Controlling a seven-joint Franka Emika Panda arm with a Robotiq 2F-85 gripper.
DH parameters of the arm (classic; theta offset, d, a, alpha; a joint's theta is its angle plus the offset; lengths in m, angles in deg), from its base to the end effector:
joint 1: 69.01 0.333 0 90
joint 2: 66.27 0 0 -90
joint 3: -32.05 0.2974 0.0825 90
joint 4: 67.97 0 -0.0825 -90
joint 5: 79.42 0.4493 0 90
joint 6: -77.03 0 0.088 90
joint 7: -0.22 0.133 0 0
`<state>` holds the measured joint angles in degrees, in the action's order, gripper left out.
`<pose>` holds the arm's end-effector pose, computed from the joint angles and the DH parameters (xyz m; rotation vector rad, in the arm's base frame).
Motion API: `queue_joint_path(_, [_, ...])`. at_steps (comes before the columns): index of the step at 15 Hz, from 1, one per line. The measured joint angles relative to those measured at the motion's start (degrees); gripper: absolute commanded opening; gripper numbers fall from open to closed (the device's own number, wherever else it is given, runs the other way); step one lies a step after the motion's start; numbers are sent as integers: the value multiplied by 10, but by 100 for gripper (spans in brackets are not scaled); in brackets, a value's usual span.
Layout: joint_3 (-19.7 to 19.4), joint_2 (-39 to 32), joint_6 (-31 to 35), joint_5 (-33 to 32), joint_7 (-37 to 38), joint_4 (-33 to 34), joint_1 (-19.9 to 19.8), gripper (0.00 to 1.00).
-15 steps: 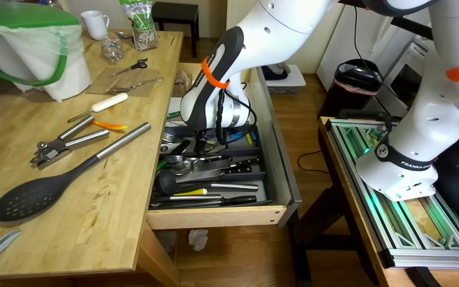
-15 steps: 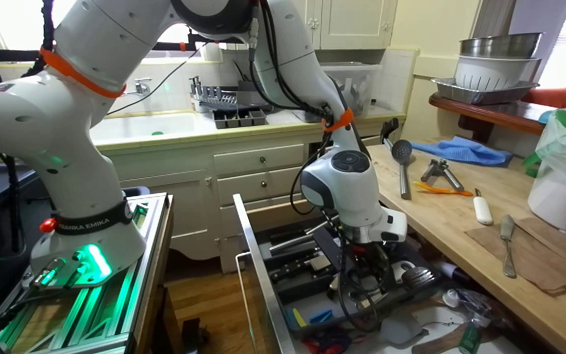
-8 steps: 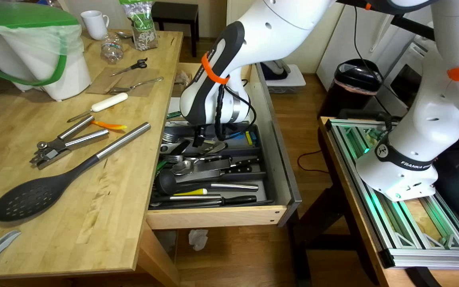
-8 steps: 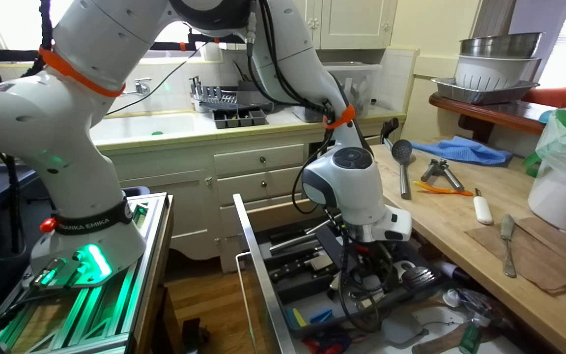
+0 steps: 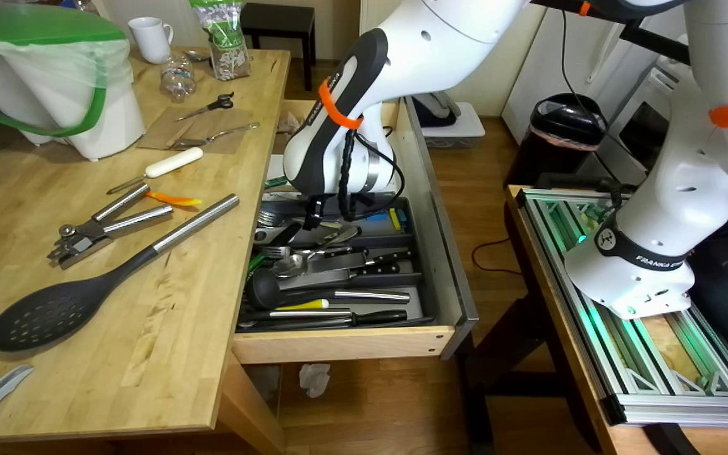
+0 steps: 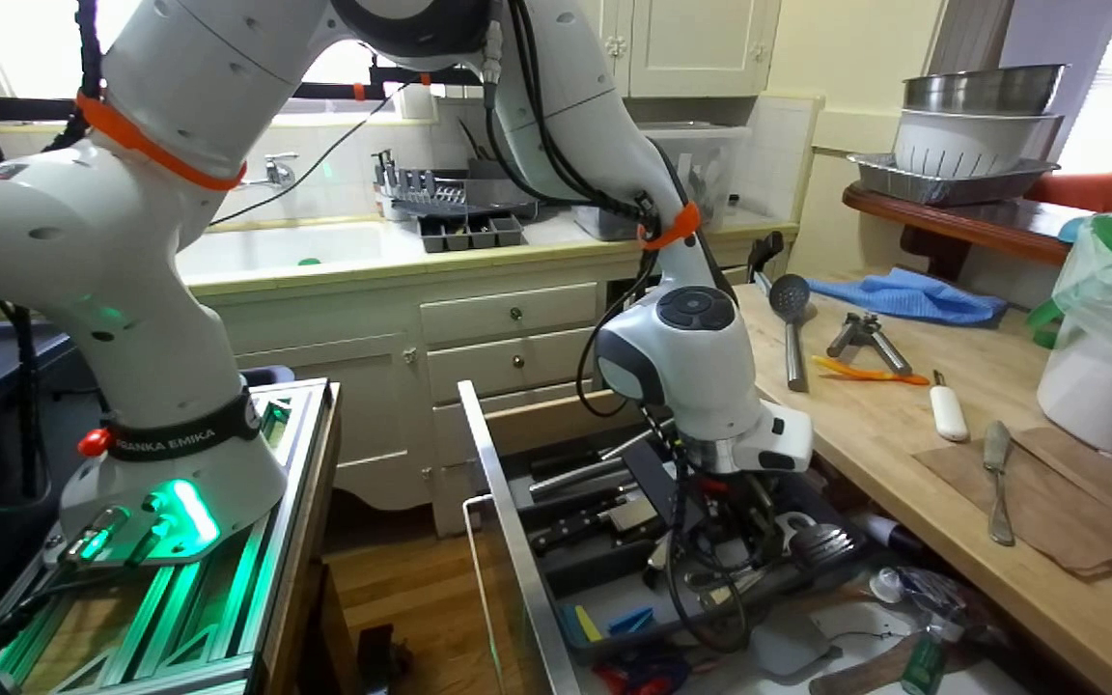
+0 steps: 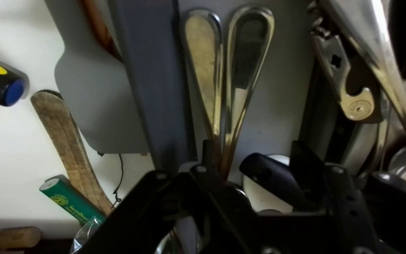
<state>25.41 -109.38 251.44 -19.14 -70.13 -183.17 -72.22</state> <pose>0.5751 -0.1740 -0.0024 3.0512 0.0985 0.5068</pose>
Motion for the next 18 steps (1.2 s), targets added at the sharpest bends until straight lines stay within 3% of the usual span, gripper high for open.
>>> queue_joint_path(1, [3,0,0,1,0,1,-3,47])
queue_joint_path(7, [18,-3,0,4,0,8,-21,42])
queue_joint_path(11, [24,-8,0,4,0,12,-29,31])
queue_joint_path(18, [27,-16,0,4,0,13,-33,30])
